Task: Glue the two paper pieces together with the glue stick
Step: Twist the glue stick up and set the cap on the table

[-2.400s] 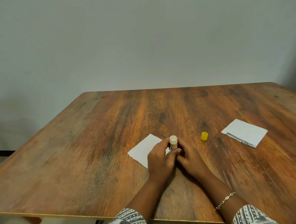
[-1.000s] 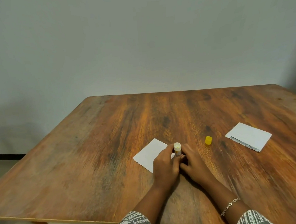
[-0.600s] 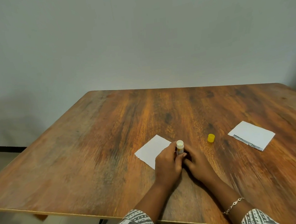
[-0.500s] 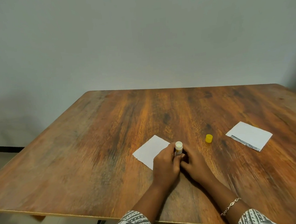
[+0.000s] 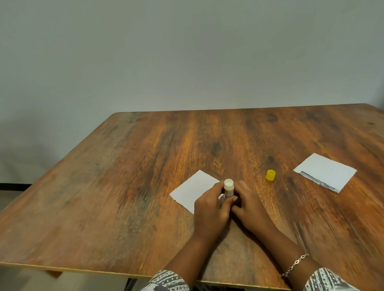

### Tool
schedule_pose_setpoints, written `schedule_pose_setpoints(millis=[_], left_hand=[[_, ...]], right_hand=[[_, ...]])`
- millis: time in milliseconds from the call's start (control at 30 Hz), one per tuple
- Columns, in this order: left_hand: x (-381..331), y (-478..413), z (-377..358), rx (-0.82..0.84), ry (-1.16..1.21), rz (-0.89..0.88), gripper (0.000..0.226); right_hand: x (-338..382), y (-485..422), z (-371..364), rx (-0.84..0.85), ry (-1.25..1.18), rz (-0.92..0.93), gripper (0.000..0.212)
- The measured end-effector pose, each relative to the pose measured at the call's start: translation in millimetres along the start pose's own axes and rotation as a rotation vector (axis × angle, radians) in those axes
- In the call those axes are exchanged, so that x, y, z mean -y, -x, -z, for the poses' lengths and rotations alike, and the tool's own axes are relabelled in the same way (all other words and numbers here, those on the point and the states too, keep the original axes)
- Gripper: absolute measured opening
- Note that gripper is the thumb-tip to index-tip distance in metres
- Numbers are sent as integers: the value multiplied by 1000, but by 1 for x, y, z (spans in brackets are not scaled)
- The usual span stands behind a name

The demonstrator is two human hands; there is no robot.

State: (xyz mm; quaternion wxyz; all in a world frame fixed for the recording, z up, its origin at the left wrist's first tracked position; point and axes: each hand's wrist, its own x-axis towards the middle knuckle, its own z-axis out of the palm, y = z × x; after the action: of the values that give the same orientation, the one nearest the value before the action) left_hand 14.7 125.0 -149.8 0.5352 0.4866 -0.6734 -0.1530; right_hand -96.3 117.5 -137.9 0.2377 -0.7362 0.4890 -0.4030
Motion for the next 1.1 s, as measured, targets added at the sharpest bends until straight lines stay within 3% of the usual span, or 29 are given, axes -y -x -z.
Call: schedule_pose_setpoints(millis=[133,267,500,767,900,1100], left_hand=[[1,-1,0,-10,-1,11,23],[1,-1,0,-64,55,82,29],[-3,-5,0,-8,104,59,20],[-3,-19,-14,-65,168,134,26],[-6,-25,-21,-114,202,169,30],[-2,-22,-24,-114,192,168,40]], right_hand=[[0,0,3,2,-11,2,22],[2,0,4,0,-100,15,39],[-4,-4,1,-59,-51,-43,34],[-6,-22,8,44,-69,-60,39],[-9,-35,12,2,-32,-16,37],[-18,-30,10,-39,-168,29,51]])
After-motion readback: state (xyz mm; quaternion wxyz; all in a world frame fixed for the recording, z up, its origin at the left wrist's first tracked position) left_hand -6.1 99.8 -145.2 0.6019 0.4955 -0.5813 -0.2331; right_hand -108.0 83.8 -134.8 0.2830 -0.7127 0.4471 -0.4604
